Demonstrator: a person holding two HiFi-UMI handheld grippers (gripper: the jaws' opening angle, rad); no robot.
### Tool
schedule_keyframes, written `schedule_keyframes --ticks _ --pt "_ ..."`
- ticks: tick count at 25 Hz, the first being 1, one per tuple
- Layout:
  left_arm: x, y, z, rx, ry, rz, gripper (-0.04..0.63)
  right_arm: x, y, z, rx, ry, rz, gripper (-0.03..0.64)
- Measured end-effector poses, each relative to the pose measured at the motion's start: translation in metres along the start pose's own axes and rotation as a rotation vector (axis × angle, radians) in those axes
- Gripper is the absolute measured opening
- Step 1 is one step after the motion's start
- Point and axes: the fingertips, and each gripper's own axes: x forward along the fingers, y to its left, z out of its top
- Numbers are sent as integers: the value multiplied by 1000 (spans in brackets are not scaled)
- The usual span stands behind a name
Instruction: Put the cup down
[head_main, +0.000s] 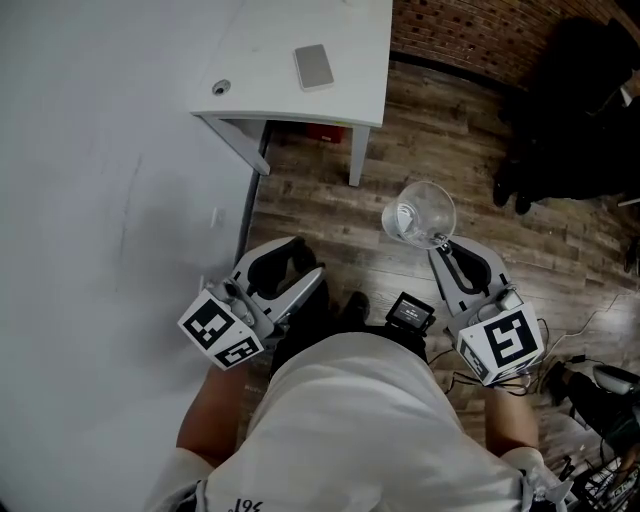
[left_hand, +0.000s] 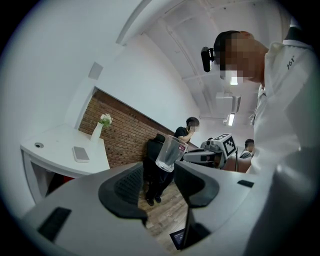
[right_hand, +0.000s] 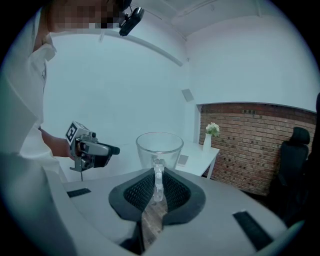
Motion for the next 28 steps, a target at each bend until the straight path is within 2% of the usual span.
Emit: schedule_keyframes --ticks 4,11,20,25,28 --pt "0 12 9 17 -1 -25 186 9 1 9 2 -18 -28 46" --pt "20 111 46 8 29 -71 186 96 -27 38 33 4 -73 46" --pt "12 177 74 4 43 -97 186 158 -29 66 44 23 -102 46" --pt "45 217 124 -35 86 -86 186 196 -76 110 85 58 -86 46" --pt "55 228 141 -46 101 -85 186 206 -89 125 102 65 -83 46"
